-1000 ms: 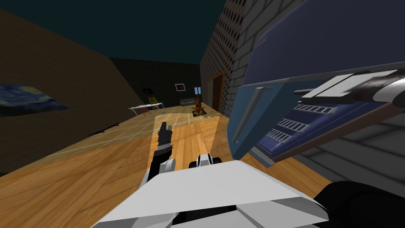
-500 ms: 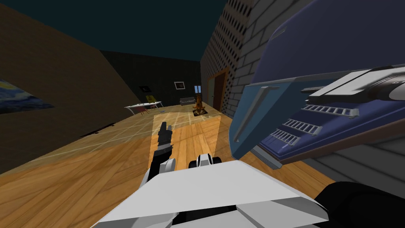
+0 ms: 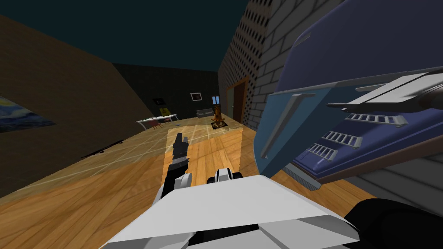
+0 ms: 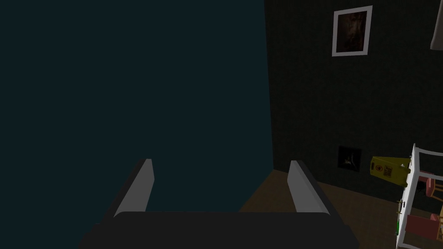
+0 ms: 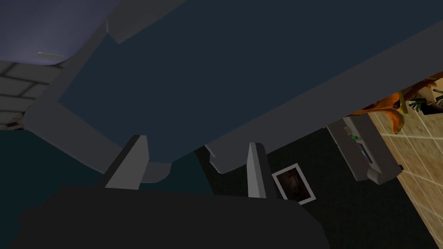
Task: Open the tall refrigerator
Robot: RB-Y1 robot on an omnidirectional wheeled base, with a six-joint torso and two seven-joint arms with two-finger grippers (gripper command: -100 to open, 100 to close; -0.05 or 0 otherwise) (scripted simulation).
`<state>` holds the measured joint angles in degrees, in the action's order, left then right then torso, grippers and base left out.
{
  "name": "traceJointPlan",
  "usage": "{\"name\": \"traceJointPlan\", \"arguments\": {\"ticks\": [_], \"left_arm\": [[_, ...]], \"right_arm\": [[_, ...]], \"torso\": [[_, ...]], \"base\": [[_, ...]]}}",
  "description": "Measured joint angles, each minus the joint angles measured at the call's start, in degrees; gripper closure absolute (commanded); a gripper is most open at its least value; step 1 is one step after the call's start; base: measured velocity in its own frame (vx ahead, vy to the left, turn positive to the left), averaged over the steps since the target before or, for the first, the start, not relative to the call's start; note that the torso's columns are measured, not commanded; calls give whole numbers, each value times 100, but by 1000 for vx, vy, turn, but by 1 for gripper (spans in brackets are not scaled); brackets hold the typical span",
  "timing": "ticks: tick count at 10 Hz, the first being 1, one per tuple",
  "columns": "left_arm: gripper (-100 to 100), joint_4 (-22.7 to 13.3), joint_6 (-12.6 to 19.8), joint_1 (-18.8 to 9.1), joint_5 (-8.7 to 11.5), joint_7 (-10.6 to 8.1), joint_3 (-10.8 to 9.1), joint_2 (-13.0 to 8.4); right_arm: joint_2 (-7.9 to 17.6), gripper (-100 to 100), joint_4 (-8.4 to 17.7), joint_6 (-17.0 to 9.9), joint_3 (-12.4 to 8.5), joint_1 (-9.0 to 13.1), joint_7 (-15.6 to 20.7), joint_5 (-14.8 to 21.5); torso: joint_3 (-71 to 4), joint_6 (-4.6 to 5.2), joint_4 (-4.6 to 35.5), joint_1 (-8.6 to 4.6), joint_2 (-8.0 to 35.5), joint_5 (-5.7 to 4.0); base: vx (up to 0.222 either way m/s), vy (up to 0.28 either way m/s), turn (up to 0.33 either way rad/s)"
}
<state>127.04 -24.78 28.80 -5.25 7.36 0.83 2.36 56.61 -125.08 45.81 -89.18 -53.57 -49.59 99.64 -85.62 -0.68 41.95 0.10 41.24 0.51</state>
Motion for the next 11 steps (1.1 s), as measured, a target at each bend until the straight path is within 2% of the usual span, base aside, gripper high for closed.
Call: {"name": "traceJointPlan", "arguments": {"ticks": [3, 4, 5, 6, 8, 11], "left_arm": [[0, 0, 0, 0, 0, 0, 0, 0], [0, 0, 0, -1, 0, 0, 0, 0], [0, 0, 0, 1, 0, 0, -2, -1], [0, 0, 0, 0, 0, 0, -2, -1], [0, 0, 0, -2, 0, 0, -1, -1], [0, 0, 0, -1, 0, 0, -1, -1]], "right_arm": [[-19, -100, 68, -39, -33, 2, -39, 46], [-36, -100, 56, -18, -19, -10, -50, 40], [107, -100, 122, -78, 95, 115, 125, -211], [147, -100, 50, -166, 220, 255, 321, -459], [311, -100, 98, -456, 591, 377, 630, -766], [338, -100, 134, -669, 644, 389, 1125, -1300]], "torso": [[-11, -3, -9, -18, -16, -12], [10, 11, -1, -43, 13, -27], [35, 37, 19, -55, 41, -29], [53, 36, 28, -36, 62, -22], [25, 18, 10, -29, 27, -24], [31, 31, 17, -16, 31, -19]], "base": [[85, 85, -20], [5, 25, -371], [25, 7, -292], [13, -8, -57], [-9, -9, 36], [0, -4, -1]]}}
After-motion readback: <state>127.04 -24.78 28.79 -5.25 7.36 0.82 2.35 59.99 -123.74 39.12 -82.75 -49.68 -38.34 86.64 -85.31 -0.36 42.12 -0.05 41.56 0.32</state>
